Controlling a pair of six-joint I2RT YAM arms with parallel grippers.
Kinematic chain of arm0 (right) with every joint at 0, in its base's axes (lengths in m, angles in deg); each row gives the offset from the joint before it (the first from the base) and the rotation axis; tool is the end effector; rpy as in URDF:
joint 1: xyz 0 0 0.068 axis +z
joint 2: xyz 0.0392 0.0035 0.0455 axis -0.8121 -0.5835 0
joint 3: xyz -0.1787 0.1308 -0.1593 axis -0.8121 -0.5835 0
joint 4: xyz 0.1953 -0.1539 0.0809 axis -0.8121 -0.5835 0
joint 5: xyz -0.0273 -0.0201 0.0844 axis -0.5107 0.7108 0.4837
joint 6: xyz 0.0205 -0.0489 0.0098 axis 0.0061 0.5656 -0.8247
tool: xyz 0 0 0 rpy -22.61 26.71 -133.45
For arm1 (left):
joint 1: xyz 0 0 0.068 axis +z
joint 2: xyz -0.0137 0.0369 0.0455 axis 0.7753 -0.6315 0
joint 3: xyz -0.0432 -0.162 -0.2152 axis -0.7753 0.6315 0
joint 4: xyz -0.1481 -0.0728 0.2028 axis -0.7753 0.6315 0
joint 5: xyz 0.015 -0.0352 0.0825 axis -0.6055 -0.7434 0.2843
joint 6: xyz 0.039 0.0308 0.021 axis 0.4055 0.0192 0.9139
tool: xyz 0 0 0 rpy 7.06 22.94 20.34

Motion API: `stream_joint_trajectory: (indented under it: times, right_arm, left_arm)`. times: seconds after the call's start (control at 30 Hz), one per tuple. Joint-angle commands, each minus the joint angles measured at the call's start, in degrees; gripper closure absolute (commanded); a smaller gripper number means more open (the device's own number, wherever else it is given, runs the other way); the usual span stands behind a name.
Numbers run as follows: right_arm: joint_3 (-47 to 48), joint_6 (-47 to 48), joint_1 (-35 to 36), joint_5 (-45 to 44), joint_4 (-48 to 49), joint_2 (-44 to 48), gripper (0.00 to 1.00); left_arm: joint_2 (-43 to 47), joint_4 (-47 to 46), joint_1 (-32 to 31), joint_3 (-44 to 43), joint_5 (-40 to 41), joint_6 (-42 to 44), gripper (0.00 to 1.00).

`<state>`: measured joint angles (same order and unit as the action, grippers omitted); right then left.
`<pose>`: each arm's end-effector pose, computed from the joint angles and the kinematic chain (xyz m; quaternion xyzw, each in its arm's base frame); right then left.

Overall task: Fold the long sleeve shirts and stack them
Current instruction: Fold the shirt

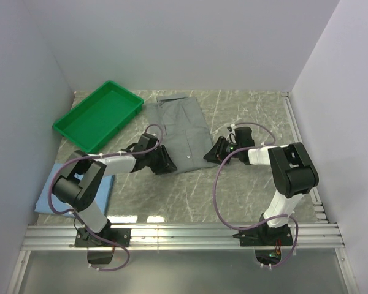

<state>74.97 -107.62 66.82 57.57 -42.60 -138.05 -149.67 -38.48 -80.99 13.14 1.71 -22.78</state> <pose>0.3107 0.0914 0.1246 0.0775 0.8779 0.4290 0.1980 0.2674 -0.1665 0.1431 -0.1325 0.9249 -0.3164 0.1643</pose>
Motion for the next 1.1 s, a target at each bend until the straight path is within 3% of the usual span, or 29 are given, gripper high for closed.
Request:
stream_joint_trajectory:
  times: [0.0,0.2,0.37,0.43,0.77,0.9,1.07]
  right_arm:
    - [3.7,3.2,0.7,-3.2,-5.9,3.8,0.59]
    - [10.2,2.5,8.0,0.3,-9.3,9.6,0.59]
    - [15.4,0.2,14.7,1.6,-5.1,2.2,0.6]
    - [15.1,-2.0,15.6,2.7,0.9,-2.4,0.6]
    - [11.2,-6.6,13.3,5.1,10.4,-16.8,0.61]
    - [10.3,-5.8,12.0,5.2,10.5,-14.6,0.62]
    - [10.2,-1.7,10.5,4.2,3.7,-5.1,0.61]
  left_arm:
    - [-2.0,-3.1,0.2,3.0,-0.7,-0.2,0.57]
    - [-2.0,-3.2,0.2,3.0,-0.4,-0.3,0.56]
    - [-0.7,-2.5,0.2,3.4,0.6,-0.5,0.56]
    - [-0.7,-2.2,0.4,3.4,1.0,-0.5,0.56]
    - [-1.4,-3.8,2.3,5.8,-0.9,-2.8,0.59]
    - [-0.5,-3.7,3.3,6.7,-1.7,-2.8,0.59]
    - [1.1,-2.3,3.3,7.0,-0.7,-2.7,0.59]
